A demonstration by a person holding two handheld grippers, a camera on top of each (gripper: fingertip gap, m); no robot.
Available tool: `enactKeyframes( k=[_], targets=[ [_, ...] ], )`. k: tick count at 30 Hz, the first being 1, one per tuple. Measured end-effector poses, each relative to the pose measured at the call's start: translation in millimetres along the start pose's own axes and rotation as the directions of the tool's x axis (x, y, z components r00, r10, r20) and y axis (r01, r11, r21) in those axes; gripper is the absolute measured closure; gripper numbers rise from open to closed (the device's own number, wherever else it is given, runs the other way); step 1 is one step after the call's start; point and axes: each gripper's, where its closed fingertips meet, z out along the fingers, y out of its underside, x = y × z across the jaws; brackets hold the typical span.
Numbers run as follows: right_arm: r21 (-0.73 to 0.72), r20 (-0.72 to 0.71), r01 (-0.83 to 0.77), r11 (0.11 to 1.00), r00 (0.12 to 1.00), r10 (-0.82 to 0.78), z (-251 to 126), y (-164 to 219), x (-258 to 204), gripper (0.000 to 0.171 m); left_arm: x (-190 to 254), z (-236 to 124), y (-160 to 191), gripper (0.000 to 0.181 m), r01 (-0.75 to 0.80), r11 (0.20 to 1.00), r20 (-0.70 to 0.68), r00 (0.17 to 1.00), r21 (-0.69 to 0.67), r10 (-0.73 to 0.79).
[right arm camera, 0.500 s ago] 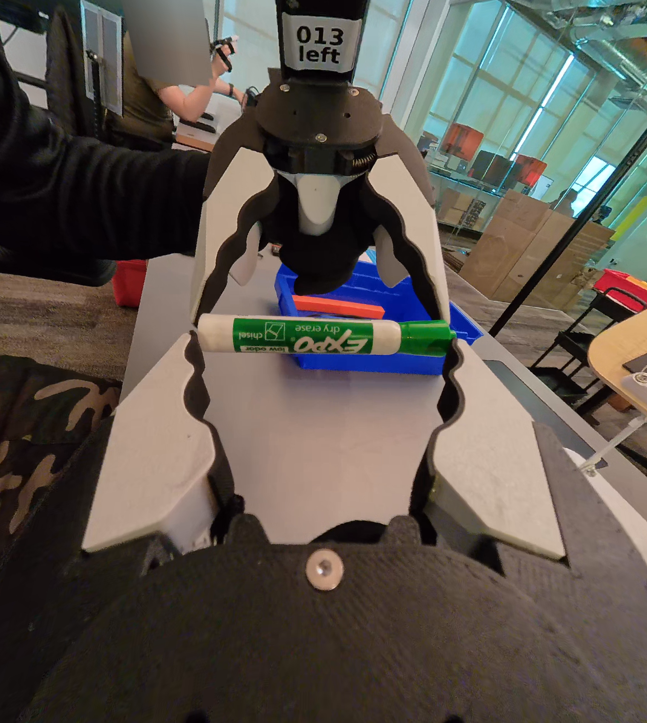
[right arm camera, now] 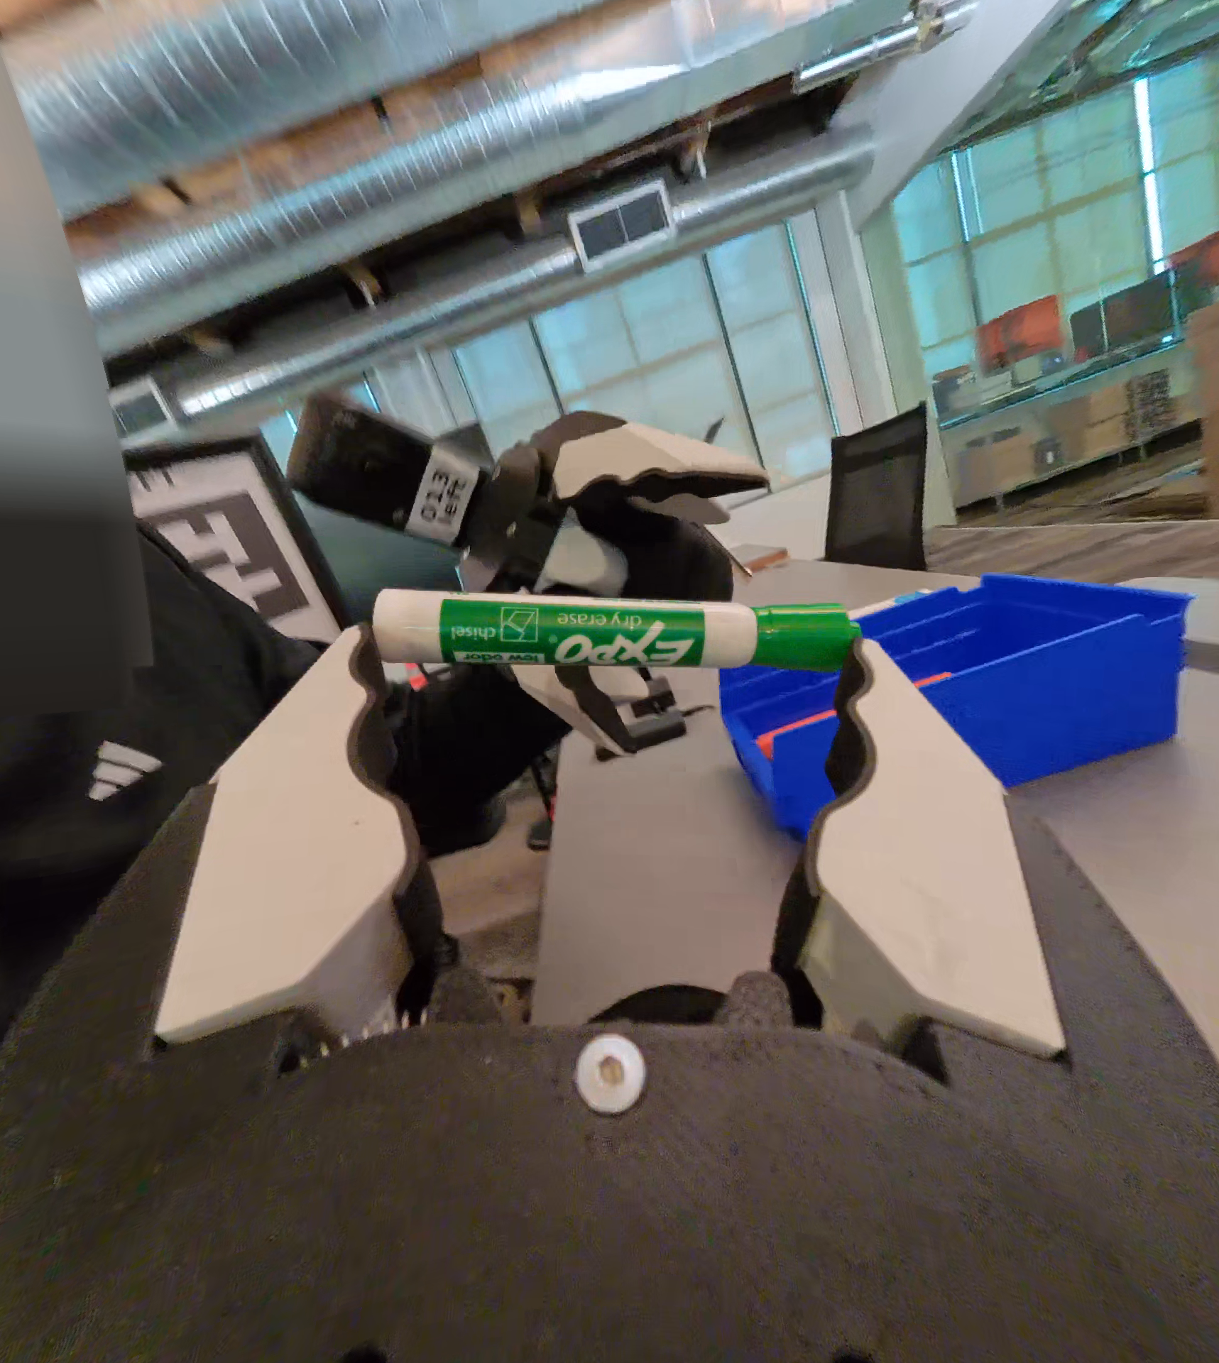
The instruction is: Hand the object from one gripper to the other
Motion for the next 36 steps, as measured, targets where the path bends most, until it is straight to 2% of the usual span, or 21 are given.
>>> enactKeyframes(
  k=[4, 12, 16, 18, 19, 21, 23, 25, 28, 31, 32, 34, 36],
  targets=[
    [0.046, 0.098, -0.161, 0.986, 0.983, 0.156, -0.6, 3.6, -1.4, 0.052, 4.6, 7.6, -11.4, 0.119, -0.167, 0.986, 0.113, 0.98, 0.005, 0.166],
    [0.044, 0.161, -0.263, 0.964, 0.954, 0.253, 3.5, 12.6, -2.1, 0.052, 15.8, 15.0, -19.3, 0.164, -0.231, 0.973, 0.135, 0.964, 0.004, 0.229],
    [0.054, 0.139, -0.254, 0.966, 0.96, 0.245, 5.0, 12.8, 0.1, 0.051, 14.2, 14.8, -17.1, 0.166, -0.187, 0.982, 0.12, 0.975, 0.008, 0.185],
    [0.068, 0.111, -0.231, 0.971, 0.968, 0.223, 5.9, 10.4, 2.5, 0.048, 13.5, 14.5, -16.2, 0.166, -0.132, 0.991, 0.093, 0.987, 0.012, 0.131],
    [0.07, 0.095, -0.215, 0.974, 0.973, 0.208, 5.0, 8.6, 3.9, 0.041, 10.7, 13.3, -16.5, 0.166, -0.088, 0.996, 0.087, 0.993, 0.023, 0.086],
    [0.056, 0.038, -0.161, 0.985, 0.986, 0.159, 1.2, 6.5, 9.0, 0.037, 7.0, 10.9, -16.7, 0.166, 0.051, 0.997, 0.031, 0.998, 0.059, -0.053],
    [0.009, -0.043, -0.028, 1.0, 0.999, 0.029, -2.2, 6.1, 12.1, 0.036, 6.4, 10.6, -11.7, 0.166, 0.23, 0.971, -0.071, 0.972, 0.062, -0.225],
    [-0.076, -0.143, 0.145, 0.987, 0.978, -0.155, -4.8, 5.5, 17.2, 0.035, 8.4, 10.2, -7.5, 0.166, 0.422, 0.905, -0.198, 0.893, 0.051, -0.405],
    [-0.3, -0.231, 0.432, 0.85, 0.832, -0.504, -6.5, 11.1, 23.3, 0.034, 16.0, 9.9, -3.0, 0.165, 0.635, 0.772, -0.374, 0.717, 0.005, -0.588],
    [-0.512, -0.175, 0.613, 0.602, 0.612, -0.771, -5.1, 22.3, 25.4, 0.03, 19.4, 12.7, 3.3, 0.165, 0.753, 0.657, -0.452, 0.571, -0.046, -0.686],
    [-0.558, -0.145, 0.644, 0.523, 0.545, -0.826, -4.2, 25.5, 26.0, 0.03, 26.6, 11.9, 3.6, 0.165, 0.781, 0.618, -0.509, 0.497, -0.091, -0.703],
    [-0.612, -0.076, 0.69, 0.387, 0.436, -0.897, -1.0, 33.2, 25.1, 0.028, 29.1, 15.3, 10.1, 0.165, 0.825, 0.551, -0.532, 0.411, -0.128, -0.74],
    [-0.648, -0.033, 0.698, 0.304, 0.373, -0.927, 1.7, 40.8, 27.5, 0.026, 39.4, 14.5, 11.4, 0.165, 0.846, 0.497, -0.594, 0.303, -0.192, -0.745]
  ],
)
